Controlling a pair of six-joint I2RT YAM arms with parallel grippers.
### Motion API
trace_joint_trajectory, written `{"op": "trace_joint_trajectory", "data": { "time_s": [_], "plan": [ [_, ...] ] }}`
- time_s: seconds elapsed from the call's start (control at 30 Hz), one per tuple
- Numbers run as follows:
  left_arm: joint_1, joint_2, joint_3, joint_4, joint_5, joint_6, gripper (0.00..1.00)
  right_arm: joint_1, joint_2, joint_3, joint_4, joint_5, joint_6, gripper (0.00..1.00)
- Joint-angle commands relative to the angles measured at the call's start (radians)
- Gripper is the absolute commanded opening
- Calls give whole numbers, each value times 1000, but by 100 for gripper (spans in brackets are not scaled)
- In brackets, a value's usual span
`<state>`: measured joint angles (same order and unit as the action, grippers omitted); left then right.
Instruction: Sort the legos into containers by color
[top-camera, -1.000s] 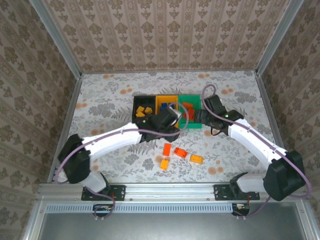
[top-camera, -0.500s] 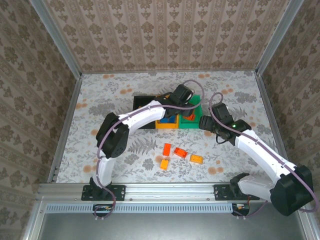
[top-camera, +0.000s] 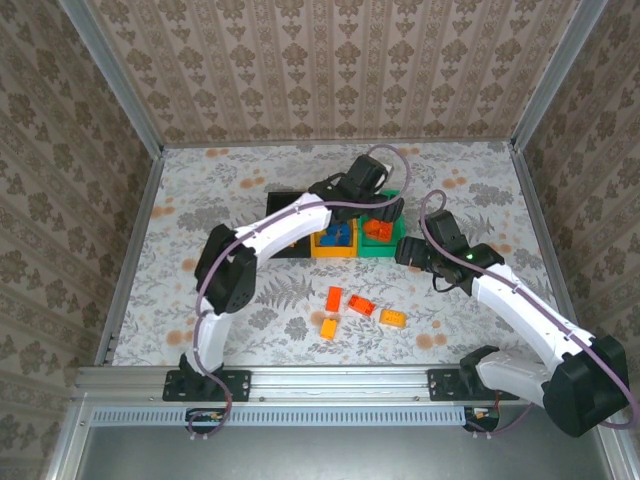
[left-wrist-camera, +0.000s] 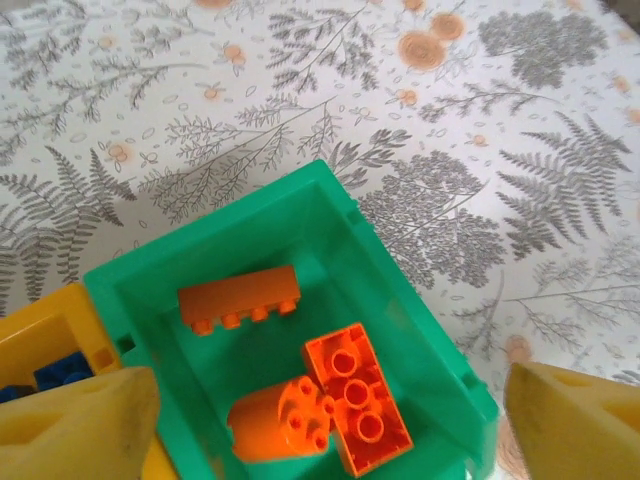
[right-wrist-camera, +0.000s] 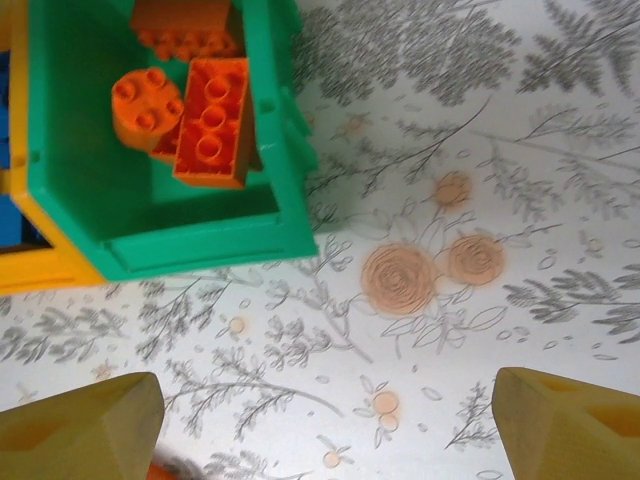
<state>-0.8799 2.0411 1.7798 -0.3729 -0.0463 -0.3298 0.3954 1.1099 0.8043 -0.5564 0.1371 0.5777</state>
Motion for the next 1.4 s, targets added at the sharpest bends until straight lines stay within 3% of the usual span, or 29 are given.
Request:
{"op": "trace_joint_trajectory", "data": {
  "time_s": [0.0, 0.17, 0.4, 0.63, 0.87, 1.13, 1.37],
  "plan": [
    [4, -164, -116, 86, 38, -47, 97, 11, 8, -27, -30, -107, -26, 87],
    [-1, -378, -373, 170, 40, -98, 100, 88, 53, -76, -12, -193, -38, 87],
    [-24, -636, -692, 155, -5, -149, 100, 202, 173, -136, 113, -296, -11, 86],
    [-22, -863, -933, 90, -103, -224, 100, 271, 162, -198, 35, -315, 48, 80],
    [9, -1024, -1051, 31, -145, -262, 100, 402, 87, -233, -72, -285, 143, 71],
    [33, -1085, -1088, -22, -178, -262, 100, 473, 188, -145, -167, -60, 143, 63],
    [36, -1113, -1115, -48, -200, -272, 100, 511, 273, -104, -140, -47, 123, 58]
  ]
}}
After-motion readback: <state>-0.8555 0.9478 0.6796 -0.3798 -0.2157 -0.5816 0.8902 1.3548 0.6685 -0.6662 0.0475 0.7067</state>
